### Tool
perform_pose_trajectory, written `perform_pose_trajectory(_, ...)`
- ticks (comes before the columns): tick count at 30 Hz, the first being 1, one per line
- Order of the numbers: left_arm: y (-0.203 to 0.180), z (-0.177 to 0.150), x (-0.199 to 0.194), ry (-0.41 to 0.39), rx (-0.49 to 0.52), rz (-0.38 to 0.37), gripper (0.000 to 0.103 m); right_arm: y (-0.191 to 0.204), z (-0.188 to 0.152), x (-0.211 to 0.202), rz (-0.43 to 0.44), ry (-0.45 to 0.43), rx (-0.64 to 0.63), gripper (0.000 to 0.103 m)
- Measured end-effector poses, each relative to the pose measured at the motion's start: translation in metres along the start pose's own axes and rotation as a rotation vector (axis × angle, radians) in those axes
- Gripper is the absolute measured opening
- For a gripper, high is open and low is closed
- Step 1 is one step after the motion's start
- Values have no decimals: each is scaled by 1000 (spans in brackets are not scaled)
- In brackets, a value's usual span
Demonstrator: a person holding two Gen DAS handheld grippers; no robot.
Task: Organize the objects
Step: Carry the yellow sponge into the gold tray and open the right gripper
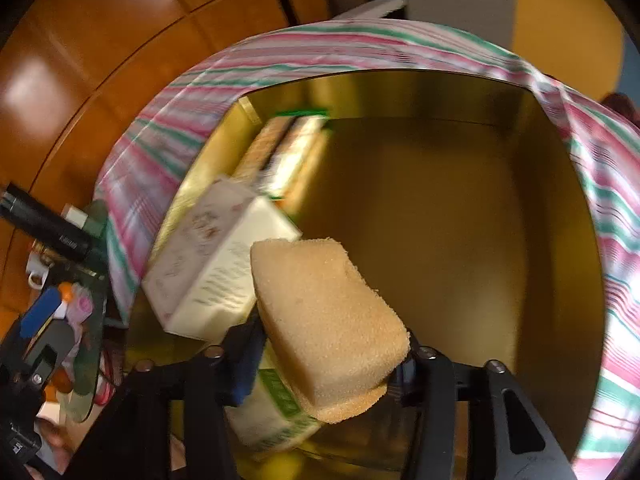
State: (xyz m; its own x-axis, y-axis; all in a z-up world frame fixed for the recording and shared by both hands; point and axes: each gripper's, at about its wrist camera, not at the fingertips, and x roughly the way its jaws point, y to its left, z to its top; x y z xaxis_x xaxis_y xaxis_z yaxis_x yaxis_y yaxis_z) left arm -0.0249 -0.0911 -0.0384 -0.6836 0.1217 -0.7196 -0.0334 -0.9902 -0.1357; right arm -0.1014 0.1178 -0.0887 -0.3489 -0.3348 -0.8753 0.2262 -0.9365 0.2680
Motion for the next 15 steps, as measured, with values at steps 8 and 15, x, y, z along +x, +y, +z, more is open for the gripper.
perform_pose_trajectory(8, -3, 0, 0, 0, 5, -18, 88, 2, -4, -22, 84, -86, 27, 85)
perform_pose_trajectory(15, -10, 1, -3, -6, 24, -41, 88, -11, -11, -52, 54, -165, 69, 91)
